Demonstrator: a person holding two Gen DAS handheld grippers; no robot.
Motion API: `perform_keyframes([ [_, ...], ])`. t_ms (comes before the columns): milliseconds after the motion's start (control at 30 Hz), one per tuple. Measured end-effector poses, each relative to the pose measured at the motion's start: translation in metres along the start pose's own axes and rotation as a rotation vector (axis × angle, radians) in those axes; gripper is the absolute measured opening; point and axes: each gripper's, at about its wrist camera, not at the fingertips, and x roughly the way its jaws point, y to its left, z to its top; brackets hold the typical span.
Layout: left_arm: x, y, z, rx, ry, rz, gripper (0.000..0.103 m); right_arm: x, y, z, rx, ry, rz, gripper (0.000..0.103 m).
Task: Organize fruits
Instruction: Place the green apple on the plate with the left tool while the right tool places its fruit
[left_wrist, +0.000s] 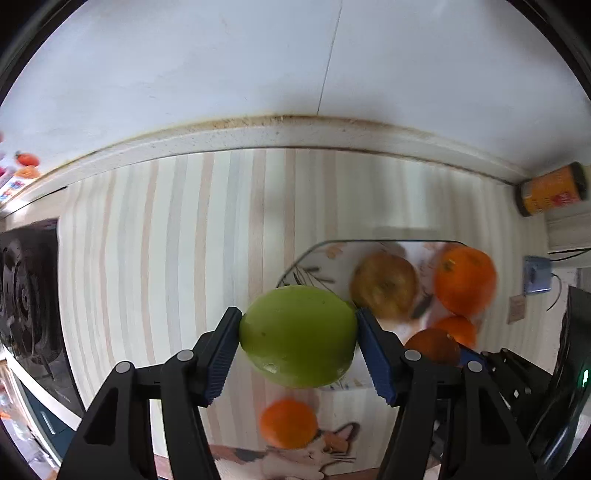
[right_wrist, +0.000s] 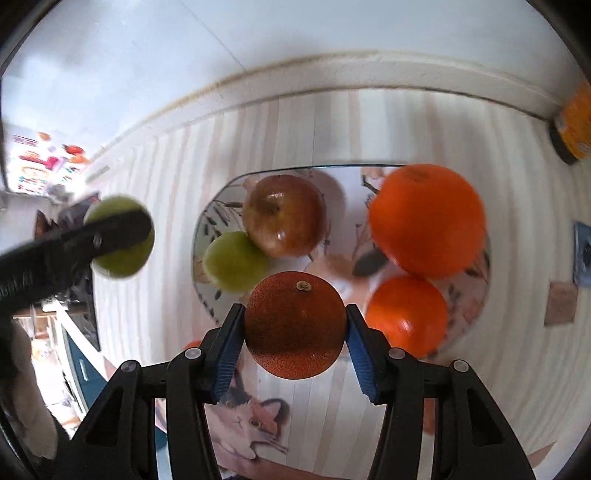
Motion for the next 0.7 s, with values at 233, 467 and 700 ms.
perform_keyframes([
  [233, 0.05, 0.001, 0.033, -0.011, 0.144, -0.033, 0.061, 0.032, -0.006, 0.014, -0.011, 0.089, -0.053, 0.056],
  [467, 0.071, 0.0, 0.038, -0.011, 0.213, -0.049, 0.061, 0.045, -0.006, 0.015, 0.016, 0.136, -0.06, 0.061],
  [700, 0.044, 0.003, 0.033, 0.002, 0.145, -0.072, 0.092, 0.03, -0.011, 0.012, 0.031, 0.121, -0.038, 0.092],
])
